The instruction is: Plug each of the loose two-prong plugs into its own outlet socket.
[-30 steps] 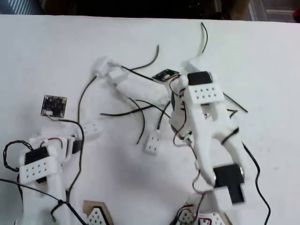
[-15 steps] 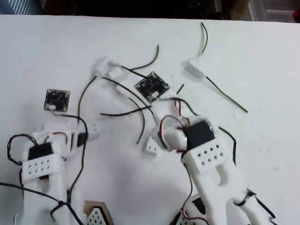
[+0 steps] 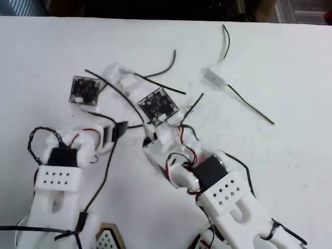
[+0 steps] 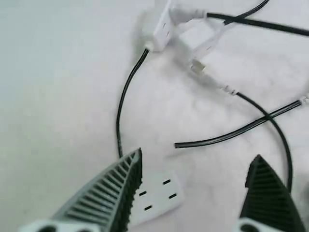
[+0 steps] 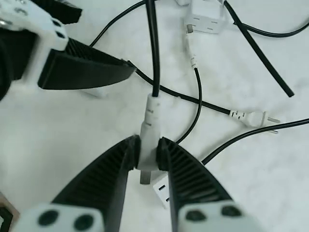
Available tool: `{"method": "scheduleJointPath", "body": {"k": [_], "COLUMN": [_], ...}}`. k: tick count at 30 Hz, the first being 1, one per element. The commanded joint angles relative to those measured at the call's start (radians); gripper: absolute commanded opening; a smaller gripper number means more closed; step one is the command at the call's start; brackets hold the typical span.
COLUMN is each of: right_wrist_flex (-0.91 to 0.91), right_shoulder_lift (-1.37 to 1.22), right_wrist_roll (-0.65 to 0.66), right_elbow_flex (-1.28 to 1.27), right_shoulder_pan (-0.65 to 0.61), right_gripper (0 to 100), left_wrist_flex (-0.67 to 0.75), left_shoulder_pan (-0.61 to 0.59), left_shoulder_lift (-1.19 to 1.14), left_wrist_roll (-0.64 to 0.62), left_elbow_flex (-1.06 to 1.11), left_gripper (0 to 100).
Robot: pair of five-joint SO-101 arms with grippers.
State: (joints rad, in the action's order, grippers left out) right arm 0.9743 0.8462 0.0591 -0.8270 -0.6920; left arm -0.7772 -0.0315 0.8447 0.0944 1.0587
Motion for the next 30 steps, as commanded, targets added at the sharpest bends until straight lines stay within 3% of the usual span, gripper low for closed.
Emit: {"method": "scheduleJointPath", "body": {"k": [1,10,18,24,30], "right_wrist_flex": [-0.045,-0.101,-0.093,-0.09,-0.142], "right_shoulder_lift": [0.027,0.025,0.027,0.027,0.027], "right_wrist_roll": [-0.012,-0.012,-0.012,-0.003,-0.012], "right_elbow_flex": [-0.014,-0.095,-0.1,-0.1,-0.101], "right_shoulder_pan": [-0.007,-0.005,0.007,0.147,0.34], "right_gripper": [1.7,1.7,1.7,1.7,1.7], "left_wrist_flex": [0.005,-0.198,-0.207,-0.21,-0.207], "left_shoulder_pan": [0.09,0.28,0.283,0.15,0.168], "left_shoulder_lift": [0.062,0.387,0.407,0.407,0.403], "left_wrist_roll": [-0.021,-0.021,-0.021,-0.017,0.051], "left_elbow_flex": [-0.048,-0.04,0.017,0.032,0.107], "left_gripper": [34,34,34,34,34]}}
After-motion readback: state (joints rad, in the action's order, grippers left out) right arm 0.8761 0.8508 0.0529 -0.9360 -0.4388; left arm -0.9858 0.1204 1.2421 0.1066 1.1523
